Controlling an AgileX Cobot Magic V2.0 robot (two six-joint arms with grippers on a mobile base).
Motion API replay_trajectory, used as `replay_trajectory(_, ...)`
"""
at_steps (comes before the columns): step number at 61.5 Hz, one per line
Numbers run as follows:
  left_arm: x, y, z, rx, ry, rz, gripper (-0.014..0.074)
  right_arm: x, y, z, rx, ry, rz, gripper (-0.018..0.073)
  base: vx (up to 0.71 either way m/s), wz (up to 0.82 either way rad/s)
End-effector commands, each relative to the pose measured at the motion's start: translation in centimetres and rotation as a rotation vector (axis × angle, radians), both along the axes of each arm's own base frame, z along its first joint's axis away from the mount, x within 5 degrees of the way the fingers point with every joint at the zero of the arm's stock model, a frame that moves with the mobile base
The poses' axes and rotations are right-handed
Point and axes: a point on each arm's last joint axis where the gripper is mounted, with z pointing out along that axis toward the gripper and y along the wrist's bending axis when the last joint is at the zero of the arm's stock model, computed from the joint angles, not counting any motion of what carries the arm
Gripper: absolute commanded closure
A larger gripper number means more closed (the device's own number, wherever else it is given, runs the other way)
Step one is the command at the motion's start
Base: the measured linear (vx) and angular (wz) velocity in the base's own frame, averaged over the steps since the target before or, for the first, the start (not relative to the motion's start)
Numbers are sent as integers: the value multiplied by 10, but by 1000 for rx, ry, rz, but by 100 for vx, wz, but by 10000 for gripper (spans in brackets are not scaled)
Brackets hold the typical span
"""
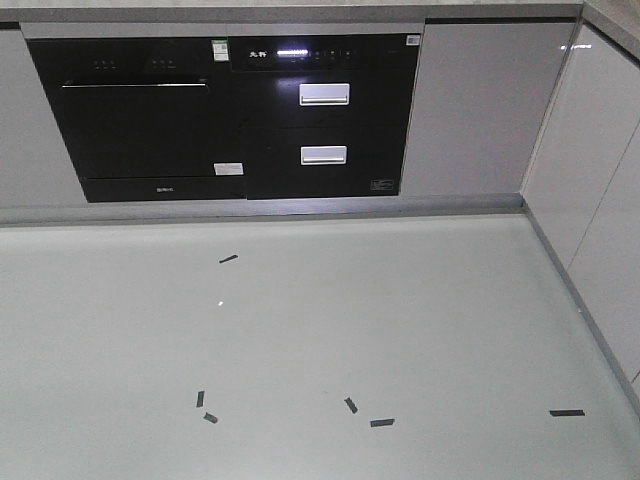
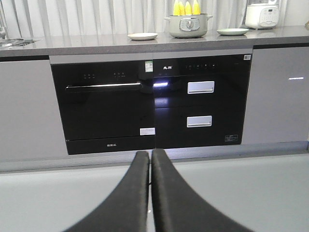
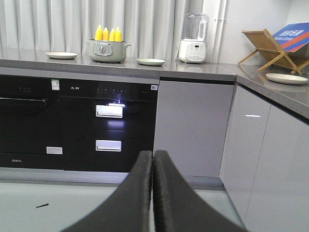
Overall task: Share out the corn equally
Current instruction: 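Drive the base forward toward the kitchen counter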
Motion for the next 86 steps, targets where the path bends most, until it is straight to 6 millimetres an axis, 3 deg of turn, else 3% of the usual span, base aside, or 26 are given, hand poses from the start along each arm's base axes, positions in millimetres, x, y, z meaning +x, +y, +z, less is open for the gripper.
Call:
replay_trajectory(1, -1, 1, 7, -8, -88, 4, 603, -1, -1, 4, -13, -70, -15, 564, 0, 0)
replay_trajectory(86, -1, 1, 7, -8, -88, 4, 603, -1, -1, 4, -13, -70, -15, 564, 0, 0)
